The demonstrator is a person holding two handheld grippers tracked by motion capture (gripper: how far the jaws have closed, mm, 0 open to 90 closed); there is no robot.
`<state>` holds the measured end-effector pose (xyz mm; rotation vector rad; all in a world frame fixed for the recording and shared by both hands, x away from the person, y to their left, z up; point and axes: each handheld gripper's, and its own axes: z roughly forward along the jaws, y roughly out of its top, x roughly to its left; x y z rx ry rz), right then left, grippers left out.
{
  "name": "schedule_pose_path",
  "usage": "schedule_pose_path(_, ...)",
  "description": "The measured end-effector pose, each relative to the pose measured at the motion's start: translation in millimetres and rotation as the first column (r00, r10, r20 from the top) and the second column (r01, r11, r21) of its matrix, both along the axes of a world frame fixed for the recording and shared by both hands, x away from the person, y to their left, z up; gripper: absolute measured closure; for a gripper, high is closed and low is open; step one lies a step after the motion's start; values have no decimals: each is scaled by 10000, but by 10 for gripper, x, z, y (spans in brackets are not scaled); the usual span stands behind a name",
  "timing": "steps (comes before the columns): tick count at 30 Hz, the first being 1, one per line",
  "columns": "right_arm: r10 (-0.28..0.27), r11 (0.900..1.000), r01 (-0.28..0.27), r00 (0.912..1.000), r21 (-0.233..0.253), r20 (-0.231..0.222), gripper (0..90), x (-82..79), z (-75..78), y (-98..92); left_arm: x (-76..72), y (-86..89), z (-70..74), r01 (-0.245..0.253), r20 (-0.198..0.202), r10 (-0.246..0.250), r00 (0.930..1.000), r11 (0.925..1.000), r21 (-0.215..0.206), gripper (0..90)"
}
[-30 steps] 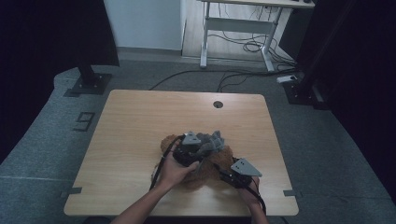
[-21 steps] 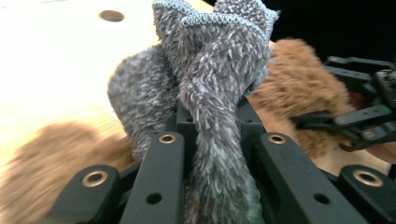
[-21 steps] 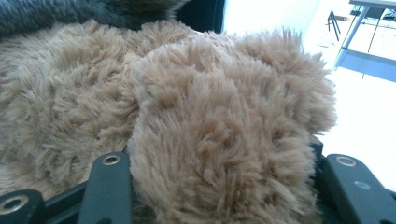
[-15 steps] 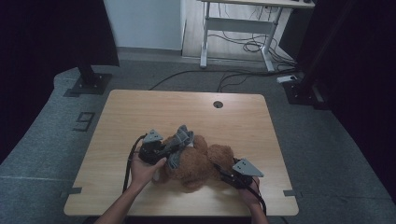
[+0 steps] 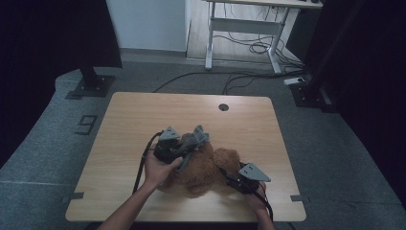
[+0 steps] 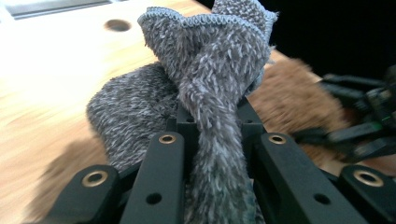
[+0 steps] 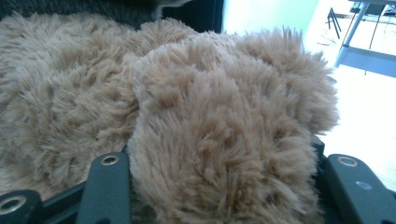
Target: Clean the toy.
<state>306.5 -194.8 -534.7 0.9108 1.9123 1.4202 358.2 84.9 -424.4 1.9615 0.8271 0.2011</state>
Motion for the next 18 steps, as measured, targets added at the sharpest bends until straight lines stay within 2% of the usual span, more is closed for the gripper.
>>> schedule_pose_path(2,-3,10000,3,10000,-4,-28,421,0,2,-2,-2,-186,42,340,-22,-340,9994,9994,98,773)
schedule_pose_path(5,1,10000,-1,10000,16,-5,420,4,2,-2,-2,-554,80,896,3,-897,9960,9951,430,772)
schedule_pose_path(9,-17,10000,17,10000,1,2,418,0,2,-1,7,-933,30,1437,-196,-1425,9896,9863,810,771)
schedule_pose_path(11,-15,10000,15,10000,26,-28,418,-4,1,0,1,-1060,-9,1610,-278,-1590,9869,9813,1058,771)
schedule_pose_path(14,3,10000,-3,10000,13,-60,415,-9,1,-5,-6,-1188,-112,1719,-276,-1697,9851,9716,1624,770)
schedule_pose_path(18,-51,10000,51,9999,-10,-149,412,1,-11,-10,11,-1101,-143,1648,-389,-1605,9863,9710,1734,770)
